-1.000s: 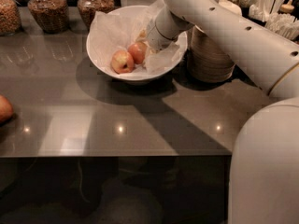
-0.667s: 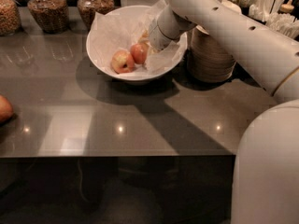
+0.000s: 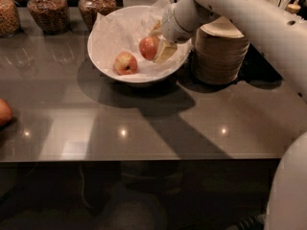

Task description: Pick apple from white bowl

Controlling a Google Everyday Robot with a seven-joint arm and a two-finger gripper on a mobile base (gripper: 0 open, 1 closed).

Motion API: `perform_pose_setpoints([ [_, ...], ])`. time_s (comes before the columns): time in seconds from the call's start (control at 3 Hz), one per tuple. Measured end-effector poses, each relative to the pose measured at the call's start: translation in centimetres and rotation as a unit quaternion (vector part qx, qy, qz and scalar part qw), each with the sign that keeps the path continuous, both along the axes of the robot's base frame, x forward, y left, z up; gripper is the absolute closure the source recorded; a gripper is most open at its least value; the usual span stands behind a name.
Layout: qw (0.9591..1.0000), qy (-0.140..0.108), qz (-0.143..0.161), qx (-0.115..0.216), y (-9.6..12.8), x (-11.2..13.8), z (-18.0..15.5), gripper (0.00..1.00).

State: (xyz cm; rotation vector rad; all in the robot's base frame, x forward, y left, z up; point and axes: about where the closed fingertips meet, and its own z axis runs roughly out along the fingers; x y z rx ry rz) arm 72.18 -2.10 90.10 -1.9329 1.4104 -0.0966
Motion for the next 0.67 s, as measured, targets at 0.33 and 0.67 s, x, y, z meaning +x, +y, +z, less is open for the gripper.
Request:
perform_pose_setpoints([
  [0.33, 0.9995, -0.007, -0.002, 0.032, -0.5, -1.2, 2.9, 1.00],
  [0.67, 0.9962, 0.003, 0.016, 0.085, -0.8, -3.1, 5.3, 1.00],
])
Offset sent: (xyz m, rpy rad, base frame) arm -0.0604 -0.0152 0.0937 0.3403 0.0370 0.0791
